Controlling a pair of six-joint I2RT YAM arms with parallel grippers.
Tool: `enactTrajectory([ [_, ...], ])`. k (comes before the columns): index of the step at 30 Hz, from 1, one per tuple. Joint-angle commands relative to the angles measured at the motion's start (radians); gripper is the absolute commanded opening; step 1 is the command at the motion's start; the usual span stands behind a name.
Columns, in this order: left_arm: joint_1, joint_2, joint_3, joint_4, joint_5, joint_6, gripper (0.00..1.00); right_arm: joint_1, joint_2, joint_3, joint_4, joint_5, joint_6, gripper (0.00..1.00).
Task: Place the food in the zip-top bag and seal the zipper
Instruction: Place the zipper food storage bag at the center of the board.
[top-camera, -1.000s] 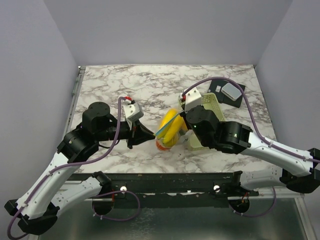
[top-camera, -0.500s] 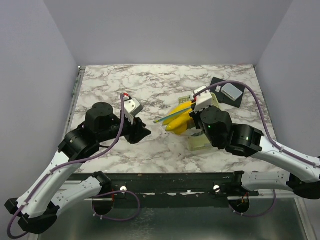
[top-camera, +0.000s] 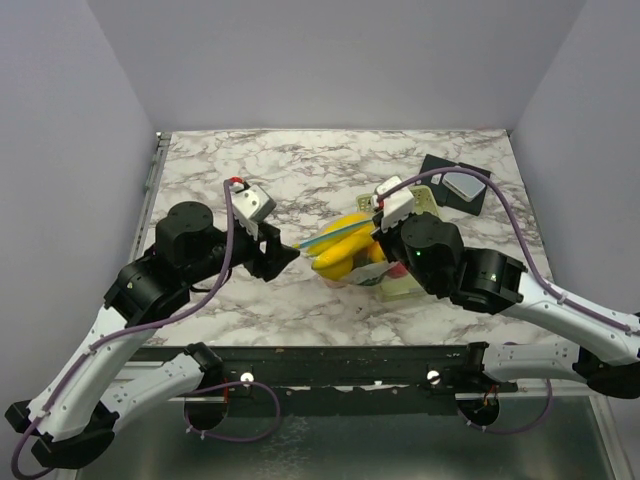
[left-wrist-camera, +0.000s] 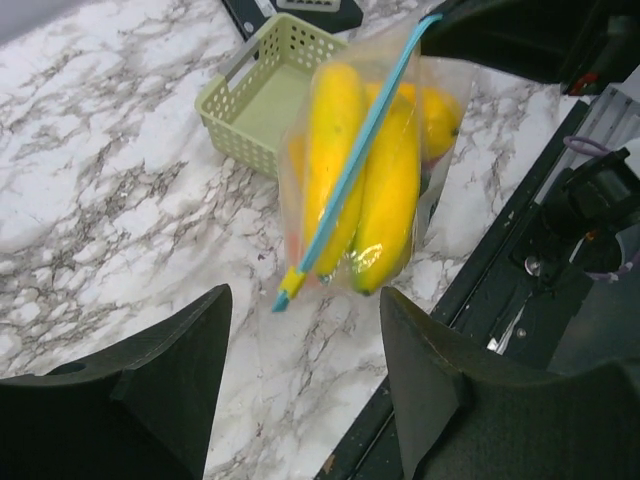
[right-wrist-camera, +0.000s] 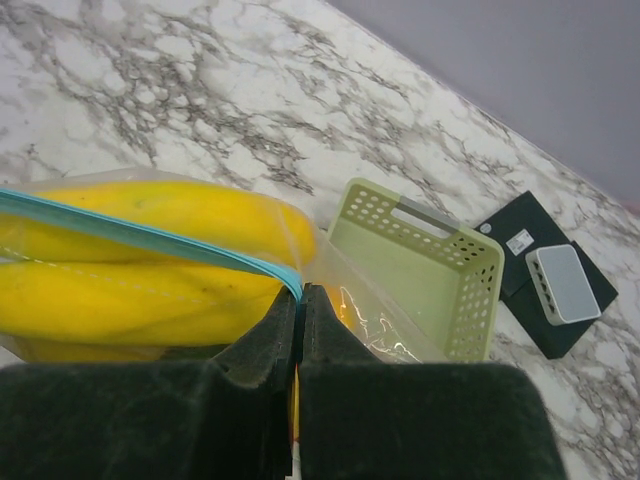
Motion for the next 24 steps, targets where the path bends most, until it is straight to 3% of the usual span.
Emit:
enactTrajectory([
  [1,-0.004,-0.009,0.061,0.025,0.005,0.021,0.64,-0.001,-0.006,0.000,0.098,-0.141,-0.040,0.00],
  [5,-0.004,-0.005,0.080,0.035,0.063,0.043,0.72,0.000,-0.009,0.002,0.120,-0.252,-0.045,0.01],
  [11,-0.004,0.027,0.100,0.058,0.201,0.051,0.76,0.000,-0.027,0.005,0.150,-0.418,-0.048,0.01],
  [24,-0.004,0.110,0.114,0.081,0.460,0.045,0.77,0.000,0.004,0.067,0.184,-0.636,-0.003,0.01],
])
